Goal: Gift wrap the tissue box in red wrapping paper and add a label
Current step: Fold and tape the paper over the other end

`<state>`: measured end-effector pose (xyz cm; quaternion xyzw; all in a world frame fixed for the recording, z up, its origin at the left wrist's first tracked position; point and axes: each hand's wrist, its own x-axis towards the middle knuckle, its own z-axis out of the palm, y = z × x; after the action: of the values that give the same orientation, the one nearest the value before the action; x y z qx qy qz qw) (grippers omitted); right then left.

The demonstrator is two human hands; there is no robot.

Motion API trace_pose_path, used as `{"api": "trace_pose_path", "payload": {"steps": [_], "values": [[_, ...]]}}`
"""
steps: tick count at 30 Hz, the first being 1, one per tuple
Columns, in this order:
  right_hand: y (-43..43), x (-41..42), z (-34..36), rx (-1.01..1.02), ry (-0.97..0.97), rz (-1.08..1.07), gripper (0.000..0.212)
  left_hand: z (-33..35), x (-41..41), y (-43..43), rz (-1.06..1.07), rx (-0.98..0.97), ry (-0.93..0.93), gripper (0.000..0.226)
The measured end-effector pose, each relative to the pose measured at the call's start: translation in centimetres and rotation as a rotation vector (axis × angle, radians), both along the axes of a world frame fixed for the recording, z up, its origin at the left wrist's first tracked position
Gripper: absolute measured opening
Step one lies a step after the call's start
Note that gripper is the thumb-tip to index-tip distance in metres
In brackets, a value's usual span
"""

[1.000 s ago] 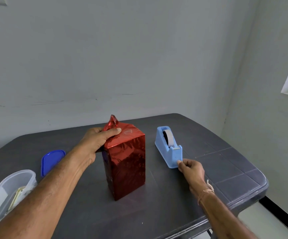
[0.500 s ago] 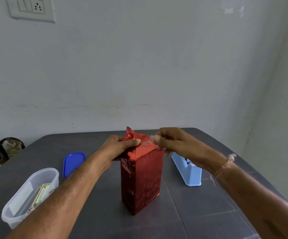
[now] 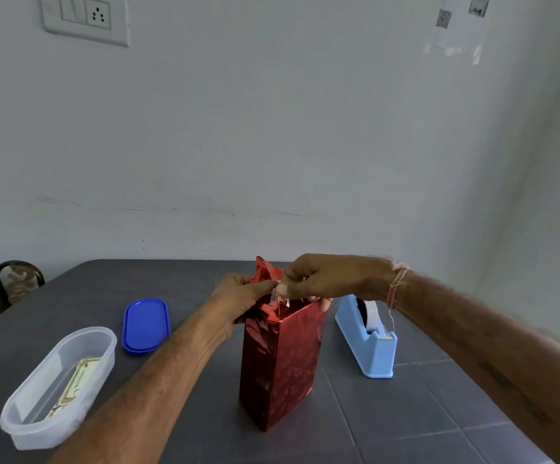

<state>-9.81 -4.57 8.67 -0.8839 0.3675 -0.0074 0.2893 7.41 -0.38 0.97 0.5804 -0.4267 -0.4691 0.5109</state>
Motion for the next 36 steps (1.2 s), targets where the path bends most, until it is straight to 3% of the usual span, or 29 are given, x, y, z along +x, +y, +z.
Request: {"api": "trace_pose_path", "payload": {"steps": [17, 23, 30, 34, 36], "values": [[0.1, -0.3, -1.9, -0.021, -0.169, -0.059, 0.021, 0.1, -0.2, 0.0, 0.0, 0.007, 0.052, 0.017], [0.4, 0.1, -2.4, -0.123, -0.188, -0.068, 0.015, 0.0, -0.2, -0.1, 0.001, 0.007, 0.037, 0.016], [0.4, 0.0, -2.7, -0.199, -0.198, -0.081, 0.022, -0.1, -0.2, 0.0, -0.008, 0.0, 0.053, 0.018], [0.3, -0.4, -2.6, -0.083, -0.242, -0.154, 0.047, 0.0, -0.3, 0.1, -0.044, 0.007, 0.098, 0.014], [0.2, -0.5, -2.8, -0.071, -0.253, -0.168, 0.047, 0.1, -0.3, 0.1, -0.045, 0.011, 0.101, 0.015]]}}
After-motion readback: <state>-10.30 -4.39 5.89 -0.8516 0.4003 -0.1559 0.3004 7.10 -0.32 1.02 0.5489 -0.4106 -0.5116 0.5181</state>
